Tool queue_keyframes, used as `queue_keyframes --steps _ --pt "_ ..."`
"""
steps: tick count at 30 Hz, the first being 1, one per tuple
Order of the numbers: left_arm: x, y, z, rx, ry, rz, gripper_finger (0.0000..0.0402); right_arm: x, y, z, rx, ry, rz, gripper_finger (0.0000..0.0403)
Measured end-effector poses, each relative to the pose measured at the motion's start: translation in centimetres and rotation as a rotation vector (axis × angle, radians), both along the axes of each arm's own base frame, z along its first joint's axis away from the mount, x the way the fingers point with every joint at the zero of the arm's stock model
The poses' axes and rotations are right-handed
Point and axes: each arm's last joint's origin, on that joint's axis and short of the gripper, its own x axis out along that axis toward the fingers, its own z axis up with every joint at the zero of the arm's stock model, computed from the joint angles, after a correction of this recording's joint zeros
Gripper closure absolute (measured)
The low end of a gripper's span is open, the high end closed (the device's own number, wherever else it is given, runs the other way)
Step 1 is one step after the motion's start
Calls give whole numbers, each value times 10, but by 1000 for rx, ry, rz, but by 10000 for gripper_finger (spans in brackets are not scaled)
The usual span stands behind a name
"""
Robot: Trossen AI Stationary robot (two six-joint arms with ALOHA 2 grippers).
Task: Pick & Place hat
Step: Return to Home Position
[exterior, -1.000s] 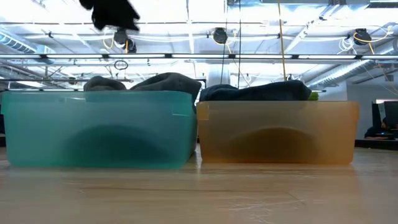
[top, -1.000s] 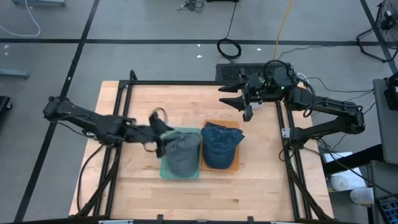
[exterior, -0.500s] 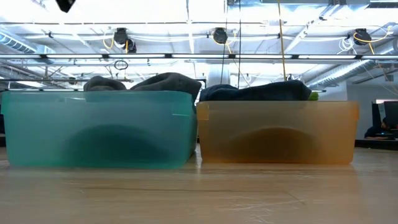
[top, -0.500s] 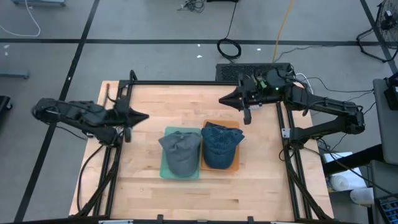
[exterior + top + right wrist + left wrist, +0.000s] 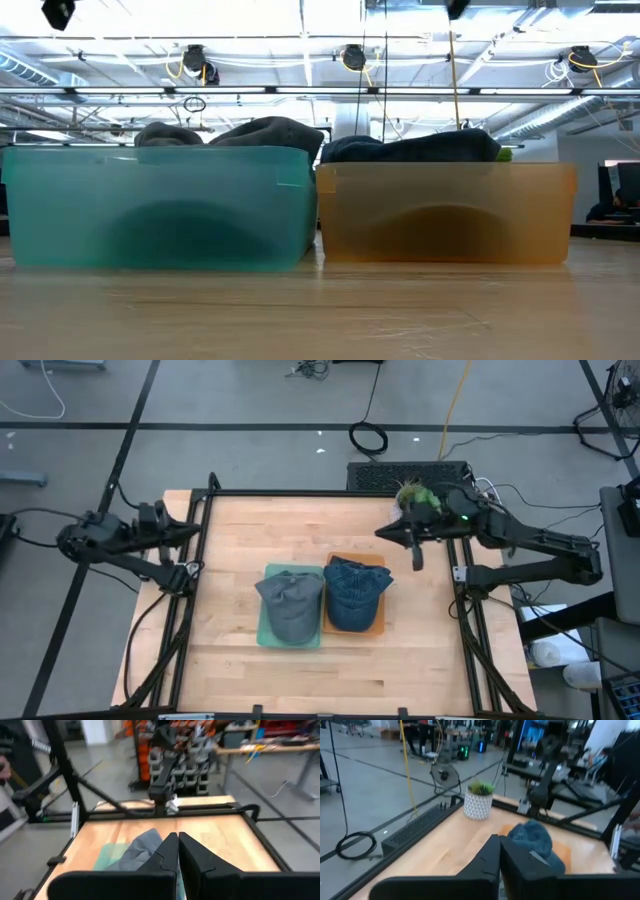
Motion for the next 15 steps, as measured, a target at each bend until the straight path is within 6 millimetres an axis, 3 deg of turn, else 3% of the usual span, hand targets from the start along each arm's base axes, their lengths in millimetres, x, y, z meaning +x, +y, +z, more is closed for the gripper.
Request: queue_keyframes --steps 7,12,15 --pt "-13 5 -26 12 -38 34 385 -37 7 -40 26 -102 -42 402" --pt "-5 3 -53 -5 -36 43 371 -49 10 -74 64 -62 -42 403" --pt "2 0 -67 -11 -50 34 370 -55 12 -92 60 -122 -39 403"
